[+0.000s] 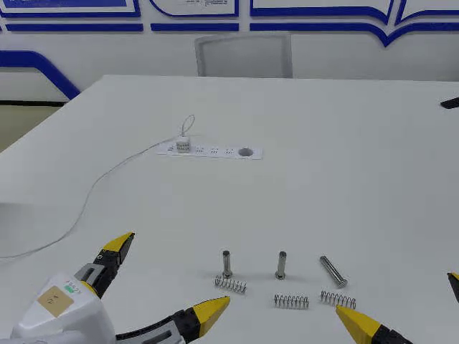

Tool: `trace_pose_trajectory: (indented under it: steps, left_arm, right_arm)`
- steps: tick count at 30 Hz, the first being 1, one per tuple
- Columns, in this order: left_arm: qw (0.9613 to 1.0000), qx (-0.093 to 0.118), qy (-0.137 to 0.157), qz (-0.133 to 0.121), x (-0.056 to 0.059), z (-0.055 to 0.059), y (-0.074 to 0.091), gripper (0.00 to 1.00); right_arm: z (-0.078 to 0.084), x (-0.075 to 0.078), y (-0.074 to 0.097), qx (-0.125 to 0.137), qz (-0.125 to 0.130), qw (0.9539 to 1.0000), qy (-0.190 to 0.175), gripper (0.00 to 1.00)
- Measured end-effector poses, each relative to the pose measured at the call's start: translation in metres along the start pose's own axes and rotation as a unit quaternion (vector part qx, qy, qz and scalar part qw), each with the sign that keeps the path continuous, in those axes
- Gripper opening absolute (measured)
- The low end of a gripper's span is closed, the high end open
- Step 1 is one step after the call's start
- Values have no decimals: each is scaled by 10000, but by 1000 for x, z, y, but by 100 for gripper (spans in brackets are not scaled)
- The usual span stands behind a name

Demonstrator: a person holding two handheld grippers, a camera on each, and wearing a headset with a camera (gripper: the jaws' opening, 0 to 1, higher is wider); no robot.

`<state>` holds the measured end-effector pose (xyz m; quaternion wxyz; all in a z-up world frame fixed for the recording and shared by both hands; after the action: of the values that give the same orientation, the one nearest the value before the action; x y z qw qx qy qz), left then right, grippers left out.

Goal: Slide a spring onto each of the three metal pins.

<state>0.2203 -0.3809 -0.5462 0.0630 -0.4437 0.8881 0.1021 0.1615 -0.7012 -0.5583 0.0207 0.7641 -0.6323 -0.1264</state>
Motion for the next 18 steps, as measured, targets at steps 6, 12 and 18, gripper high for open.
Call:
trace_pose_trajectory:
  steps: [6, 12, 18]
  left_arm:
    - [10000, -28, 39, -31, -1, 2, 0, 100]
    - [10000, -70, 33, -12, -1, 3, -1, 100]
    - [10000, -83, 35, -39, -1, 4, 0, 100]
  right_arm:
    - [2, 1, 0, -46, 0, 10000, -26, 97]
    - [4, 1, 0, -85, 12, 9999, -80, 96]
    - [5, 0, -1, -136, -30, 9999, -25, 96]
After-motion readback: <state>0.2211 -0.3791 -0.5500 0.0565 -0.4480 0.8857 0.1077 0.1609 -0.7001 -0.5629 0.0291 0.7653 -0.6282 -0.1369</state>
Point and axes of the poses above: the centre of the closed fingertips' face, and the gripper's own axes: y roughly backward along the fingers, x roughly to its right, z roughly out of its underside, the point moved 8 cm from there along y, roughly backward along the fingers, and after that the axes turned 9 degrees about -y, right-handed, at the moved point
